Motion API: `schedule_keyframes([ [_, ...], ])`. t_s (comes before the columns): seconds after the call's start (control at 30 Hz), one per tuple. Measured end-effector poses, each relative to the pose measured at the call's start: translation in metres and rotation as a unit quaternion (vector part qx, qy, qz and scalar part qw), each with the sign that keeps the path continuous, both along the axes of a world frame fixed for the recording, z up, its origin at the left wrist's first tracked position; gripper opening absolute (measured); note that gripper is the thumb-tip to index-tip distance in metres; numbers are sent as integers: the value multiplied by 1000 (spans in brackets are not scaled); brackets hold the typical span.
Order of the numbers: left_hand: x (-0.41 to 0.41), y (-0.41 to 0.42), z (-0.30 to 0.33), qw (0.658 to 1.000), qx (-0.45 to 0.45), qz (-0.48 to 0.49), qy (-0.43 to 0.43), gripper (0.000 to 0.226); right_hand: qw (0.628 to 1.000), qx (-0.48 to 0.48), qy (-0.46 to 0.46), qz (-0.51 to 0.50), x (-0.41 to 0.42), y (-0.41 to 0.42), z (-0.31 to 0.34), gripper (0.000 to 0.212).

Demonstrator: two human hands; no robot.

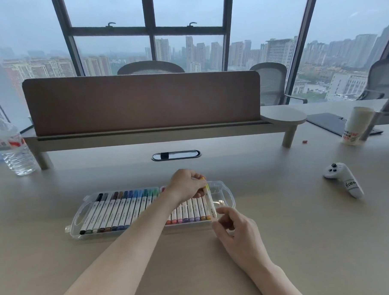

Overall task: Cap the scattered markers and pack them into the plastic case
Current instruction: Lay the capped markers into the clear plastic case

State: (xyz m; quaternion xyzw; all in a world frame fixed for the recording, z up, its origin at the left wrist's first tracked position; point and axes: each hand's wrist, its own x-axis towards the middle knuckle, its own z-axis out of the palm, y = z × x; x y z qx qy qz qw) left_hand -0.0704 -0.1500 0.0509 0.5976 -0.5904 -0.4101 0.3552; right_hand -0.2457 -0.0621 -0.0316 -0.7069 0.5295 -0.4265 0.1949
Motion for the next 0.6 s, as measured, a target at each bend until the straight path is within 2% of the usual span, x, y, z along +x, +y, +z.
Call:
schedule_keyframes([
  [0.13, -12, -16, -4, 1000, -4, -2, -14, 7, 1000, -1, 12, -18, -1, -8, 4, 33],
  [0.37, -22, -45, -14, 991, -32, -2, -130, 18, 989, -82, 124, -23, -4, -30, 8, 8],
  [0.5, -22, -55, -21, 982, -24, -10, -185, 18, 976, -86, 197, -19, -2, -44, 6, 16],
  [0.6, -22, -59, -28, 978, -17, -2, -207, 14, 977, -74, 193, -51, -1, -49, 3, 16],
])
